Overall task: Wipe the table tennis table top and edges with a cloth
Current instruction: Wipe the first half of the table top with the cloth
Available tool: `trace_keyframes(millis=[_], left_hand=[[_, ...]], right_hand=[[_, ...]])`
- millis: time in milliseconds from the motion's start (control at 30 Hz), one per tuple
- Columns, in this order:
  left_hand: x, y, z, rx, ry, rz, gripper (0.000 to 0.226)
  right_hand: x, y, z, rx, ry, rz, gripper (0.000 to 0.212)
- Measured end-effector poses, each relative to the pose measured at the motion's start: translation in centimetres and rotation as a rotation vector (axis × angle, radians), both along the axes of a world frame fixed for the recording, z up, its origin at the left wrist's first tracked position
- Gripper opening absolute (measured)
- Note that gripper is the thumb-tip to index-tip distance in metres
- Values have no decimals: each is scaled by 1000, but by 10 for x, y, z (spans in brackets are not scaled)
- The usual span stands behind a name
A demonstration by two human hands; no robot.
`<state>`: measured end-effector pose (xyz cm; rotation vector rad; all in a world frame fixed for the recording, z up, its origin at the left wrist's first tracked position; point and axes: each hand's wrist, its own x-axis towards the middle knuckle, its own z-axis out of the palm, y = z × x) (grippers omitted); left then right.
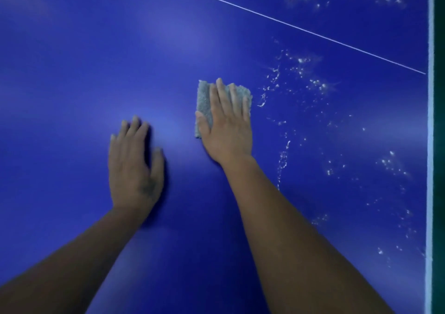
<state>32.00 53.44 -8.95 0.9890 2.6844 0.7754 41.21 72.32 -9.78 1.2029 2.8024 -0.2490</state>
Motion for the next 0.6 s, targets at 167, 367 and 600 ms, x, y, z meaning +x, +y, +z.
trace_keyframes(millis=[167, 367, 600], left_hand=[[-21, 93, -5, -214, 168, -88, 66], [-23, 104, -11, -246, 203, -58, 66], [-23, 107, -11, -240, 205, -26, 64]], right_hand=[[46, 51, -3, 4, 3, -143, 72], [64, 54, 0, 77, -38, -205, 69], [-38, 76, -6, 47, 35, -96, 69]])
